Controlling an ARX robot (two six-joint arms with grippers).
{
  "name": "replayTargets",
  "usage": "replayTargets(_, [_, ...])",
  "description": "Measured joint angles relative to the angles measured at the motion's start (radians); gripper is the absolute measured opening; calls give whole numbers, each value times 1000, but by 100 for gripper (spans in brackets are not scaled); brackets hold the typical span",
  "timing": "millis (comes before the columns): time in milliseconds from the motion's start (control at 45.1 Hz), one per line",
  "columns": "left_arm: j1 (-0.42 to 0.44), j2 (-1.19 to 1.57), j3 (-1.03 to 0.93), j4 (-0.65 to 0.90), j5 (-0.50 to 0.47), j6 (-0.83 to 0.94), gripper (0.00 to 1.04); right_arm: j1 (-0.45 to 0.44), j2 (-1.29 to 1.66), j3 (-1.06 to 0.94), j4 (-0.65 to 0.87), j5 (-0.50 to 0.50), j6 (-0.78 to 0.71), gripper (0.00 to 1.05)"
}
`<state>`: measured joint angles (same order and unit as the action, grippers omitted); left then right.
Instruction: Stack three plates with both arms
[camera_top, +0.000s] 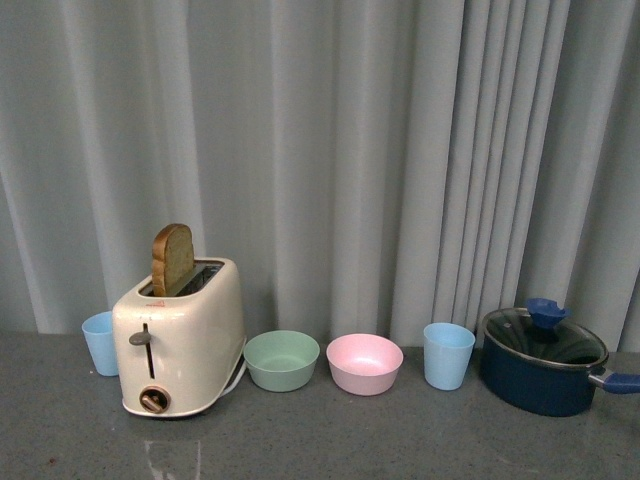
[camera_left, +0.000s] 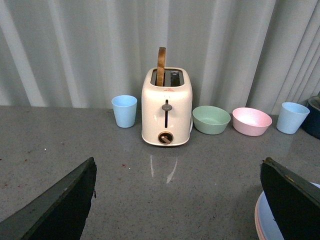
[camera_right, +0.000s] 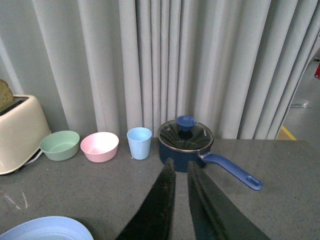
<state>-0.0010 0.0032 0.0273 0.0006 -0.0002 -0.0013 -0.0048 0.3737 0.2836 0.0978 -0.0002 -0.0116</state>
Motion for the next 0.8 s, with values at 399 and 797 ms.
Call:
replayTargets(399, [0,0,0,0,0,0,98,1,-113,-151,24,-1,1,3])
replayTargets(797, [0,0,0,0,0,0,98,1,-313,-222,-103,0,1,3])
